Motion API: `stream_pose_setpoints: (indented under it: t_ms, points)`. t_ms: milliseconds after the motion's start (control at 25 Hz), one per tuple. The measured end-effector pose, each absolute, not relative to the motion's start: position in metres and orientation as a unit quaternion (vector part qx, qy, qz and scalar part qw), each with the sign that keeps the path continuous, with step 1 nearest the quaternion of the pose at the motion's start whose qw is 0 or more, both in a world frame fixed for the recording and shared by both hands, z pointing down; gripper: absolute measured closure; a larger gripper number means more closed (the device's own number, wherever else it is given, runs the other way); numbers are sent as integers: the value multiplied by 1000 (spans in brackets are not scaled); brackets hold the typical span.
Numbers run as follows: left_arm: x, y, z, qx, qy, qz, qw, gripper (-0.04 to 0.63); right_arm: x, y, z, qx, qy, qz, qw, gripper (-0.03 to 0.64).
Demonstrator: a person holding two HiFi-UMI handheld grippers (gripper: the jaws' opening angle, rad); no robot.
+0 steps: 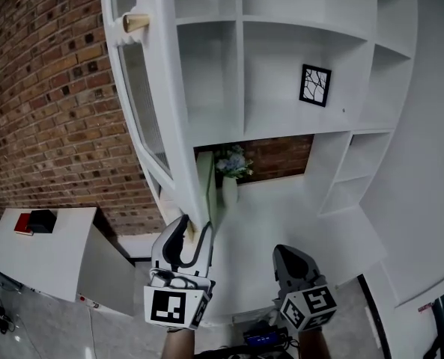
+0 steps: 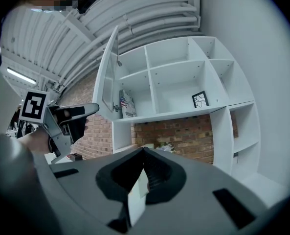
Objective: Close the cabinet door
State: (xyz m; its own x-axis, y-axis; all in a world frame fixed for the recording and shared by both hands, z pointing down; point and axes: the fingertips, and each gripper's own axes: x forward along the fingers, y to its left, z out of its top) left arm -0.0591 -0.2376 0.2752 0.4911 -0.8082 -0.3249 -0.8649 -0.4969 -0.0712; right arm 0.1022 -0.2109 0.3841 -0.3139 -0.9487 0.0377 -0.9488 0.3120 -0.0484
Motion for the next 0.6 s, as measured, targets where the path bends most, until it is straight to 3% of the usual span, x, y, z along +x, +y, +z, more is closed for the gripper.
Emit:
stream_pose_setpoints:
  t_ms: [600]
  points:
    - [-16,-269,277,-873,460,106,119,434,138,-231,384,611,-791,34,1,615]
